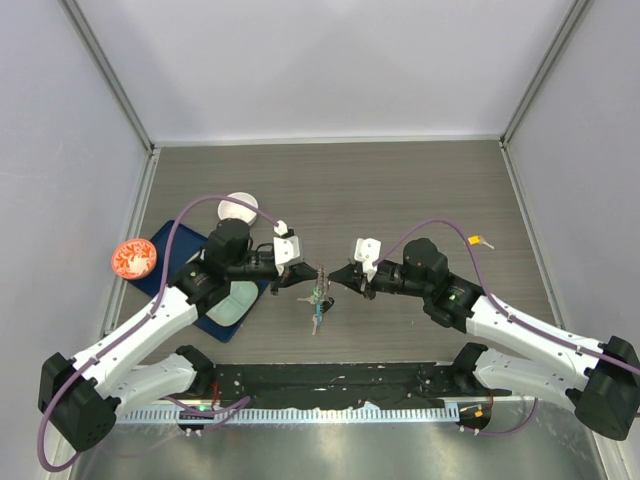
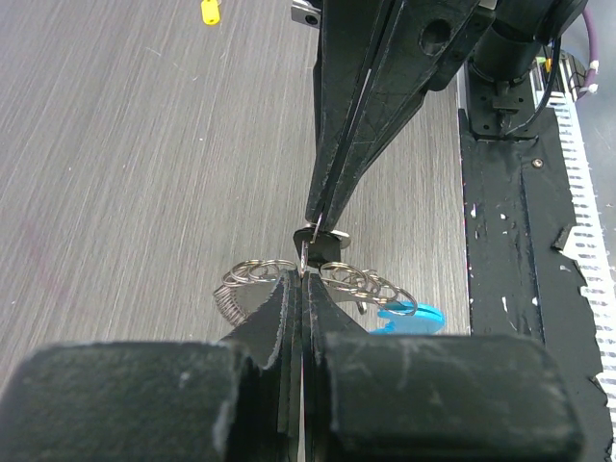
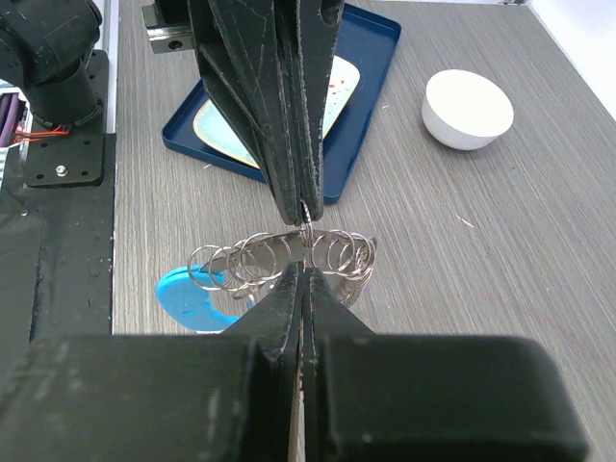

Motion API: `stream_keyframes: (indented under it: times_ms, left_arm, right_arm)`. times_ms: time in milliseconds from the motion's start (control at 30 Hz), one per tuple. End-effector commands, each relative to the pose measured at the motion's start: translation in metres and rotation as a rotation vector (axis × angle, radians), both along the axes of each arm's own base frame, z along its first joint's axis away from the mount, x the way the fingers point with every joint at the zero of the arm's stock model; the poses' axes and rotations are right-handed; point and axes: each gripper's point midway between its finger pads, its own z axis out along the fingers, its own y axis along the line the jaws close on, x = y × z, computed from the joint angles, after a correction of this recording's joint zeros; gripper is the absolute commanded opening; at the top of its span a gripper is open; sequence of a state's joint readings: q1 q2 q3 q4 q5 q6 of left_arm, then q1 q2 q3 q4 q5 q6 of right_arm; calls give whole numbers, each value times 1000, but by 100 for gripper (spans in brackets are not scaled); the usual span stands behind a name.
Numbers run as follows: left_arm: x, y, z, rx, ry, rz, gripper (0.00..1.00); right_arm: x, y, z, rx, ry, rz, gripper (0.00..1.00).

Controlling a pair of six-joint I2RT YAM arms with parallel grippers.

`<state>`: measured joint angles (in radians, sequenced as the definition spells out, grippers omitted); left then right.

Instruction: Put the keys on the keyring

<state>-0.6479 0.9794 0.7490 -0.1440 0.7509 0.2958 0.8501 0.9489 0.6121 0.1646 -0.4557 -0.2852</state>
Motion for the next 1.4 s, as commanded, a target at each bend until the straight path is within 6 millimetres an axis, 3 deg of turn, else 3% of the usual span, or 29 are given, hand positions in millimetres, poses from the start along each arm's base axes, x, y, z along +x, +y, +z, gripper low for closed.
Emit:
stream_keyframes:
  times_ms: [0,1367]
  left_arm:
    - [4,-5,25,-68,-94,-15,0]
    - [1,-6,25,-70,-98,-32,0]
  right_arm:
    - [-2,4,20,61,-38,15,1]
    - [3,4,21,71,-30,-13,1]
